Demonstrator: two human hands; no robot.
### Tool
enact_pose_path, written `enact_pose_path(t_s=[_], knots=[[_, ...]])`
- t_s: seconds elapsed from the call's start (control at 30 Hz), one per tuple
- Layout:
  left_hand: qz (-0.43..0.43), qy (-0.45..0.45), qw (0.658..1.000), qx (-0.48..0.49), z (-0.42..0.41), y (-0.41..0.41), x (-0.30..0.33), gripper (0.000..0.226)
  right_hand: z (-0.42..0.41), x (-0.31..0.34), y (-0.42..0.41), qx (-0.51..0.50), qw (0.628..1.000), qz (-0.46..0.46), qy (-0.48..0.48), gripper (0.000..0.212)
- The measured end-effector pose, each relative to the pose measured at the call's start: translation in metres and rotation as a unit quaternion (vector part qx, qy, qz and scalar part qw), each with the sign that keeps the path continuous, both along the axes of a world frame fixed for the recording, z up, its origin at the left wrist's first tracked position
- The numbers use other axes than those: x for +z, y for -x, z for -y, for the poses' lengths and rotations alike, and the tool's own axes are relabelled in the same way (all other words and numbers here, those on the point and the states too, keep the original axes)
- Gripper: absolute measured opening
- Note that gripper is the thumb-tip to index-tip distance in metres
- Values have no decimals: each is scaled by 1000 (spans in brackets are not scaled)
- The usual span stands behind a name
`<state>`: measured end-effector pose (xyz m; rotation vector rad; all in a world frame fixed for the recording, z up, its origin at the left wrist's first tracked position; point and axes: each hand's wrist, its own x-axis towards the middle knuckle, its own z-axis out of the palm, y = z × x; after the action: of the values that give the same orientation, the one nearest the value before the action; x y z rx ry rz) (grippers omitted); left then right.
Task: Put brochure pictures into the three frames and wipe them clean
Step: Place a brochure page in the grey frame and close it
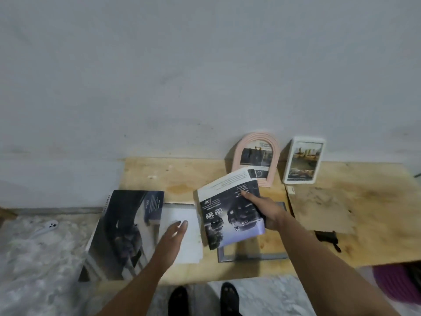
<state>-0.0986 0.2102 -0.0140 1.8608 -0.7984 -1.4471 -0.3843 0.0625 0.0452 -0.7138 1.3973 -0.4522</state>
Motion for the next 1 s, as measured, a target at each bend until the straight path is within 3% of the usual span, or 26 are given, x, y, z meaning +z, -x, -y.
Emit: enact_pose_path(t_s=[0.07, 0.1, 0.17, 0.27, 0.43, 0.5, 0.57, 0.83, 1.0], knots=[[-167, -55, 984, -26, 15, 41, 21, 68, -16, -9, 21, -31, 999, 10, -27, 67], [-206, -54, 977, -20, 20, 59, 25, 49, -24, -13, 30, -43, 998, 11, -35, 68], [-191, -49, 980, 10, 29, 87, 23, 22, -36, -18, 47, -65, 997, 11, -40, 66], [-109, -49, 992, 45, 36, 112, -2, 22, -46, -22, 74, -101, 995, -9, -12, 58], [66, -32, 997, 8, 41, 126, -14, 21, -48, -47, 125, -152, 983, -94, 35, 53], [104, -26, 994, 4, 42, 133, -9, 17, -48, -60, 142, -157, 977, -135, 60, 32], [132, -28, 991, 2, 43, 140, -12, 17, -47, -76, 155, -130, 972, -185, 68, 27], [218, -23, 974, -49, 43, 166, -22, 16, -48, -91, 171, 30, 941, -318, 114, 49], [225, -13, 972, -63, 40, 177, -18, 14, -51, -93, 178, 179, 875, -406, 195, 50]])
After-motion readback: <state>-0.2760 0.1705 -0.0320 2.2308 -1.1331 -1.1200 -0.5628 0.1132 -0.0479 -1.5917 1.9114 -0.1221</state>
